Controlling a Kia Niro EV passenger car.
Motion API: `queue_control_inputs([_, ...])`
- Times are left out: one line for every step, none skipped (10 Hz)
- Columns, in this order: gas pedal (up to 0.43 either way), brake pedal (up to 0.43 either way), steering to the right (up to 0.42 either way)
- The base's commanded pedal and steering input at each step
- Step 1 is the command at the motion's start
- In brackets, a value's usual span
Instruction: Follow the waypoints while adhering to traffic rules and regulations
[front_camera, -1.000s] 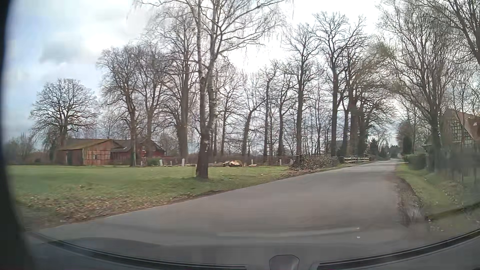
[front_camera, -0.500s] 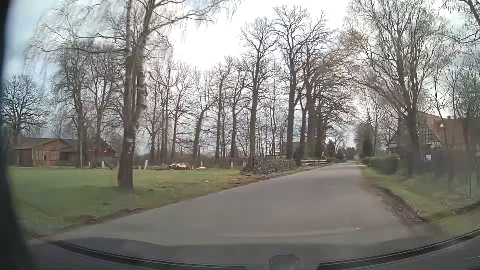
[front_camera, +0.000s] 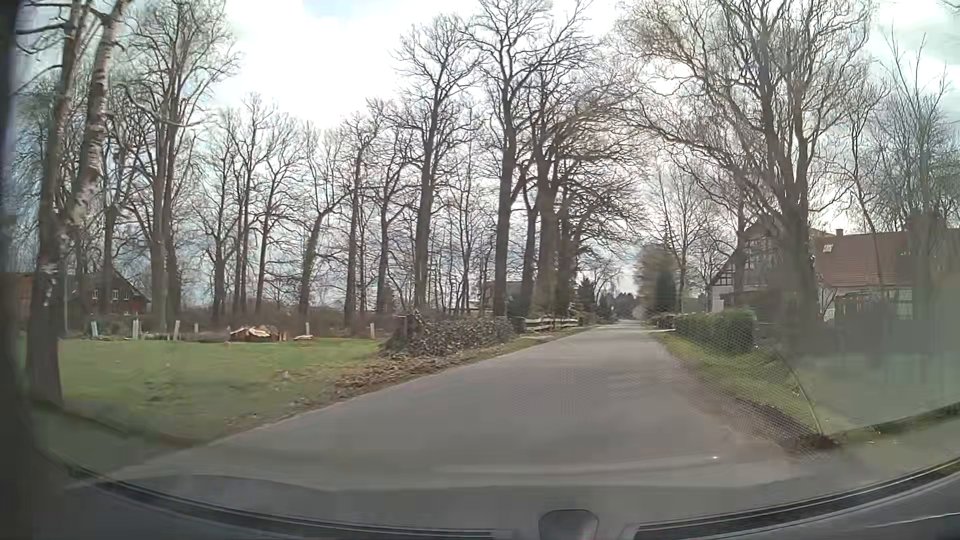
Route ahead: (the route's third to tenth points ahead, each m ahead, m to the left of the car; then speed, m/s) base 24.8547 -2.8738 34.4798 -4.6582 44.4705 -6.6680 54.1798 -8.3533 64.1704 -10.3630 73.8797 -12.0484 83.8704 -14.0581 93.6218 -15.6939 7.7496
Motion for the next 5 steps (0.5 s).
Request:
queue_control_inputs([0.331, 0.0, 0.116])
queue_control_inputs([0.331, 0.0, 0.103])
queue_control_inputs([0.339, 0.0, 0.084])
queue_control_inputs([0.339, 0.0, 0.063])
queue_control_inputs([0.339, 0.0, 0.052])
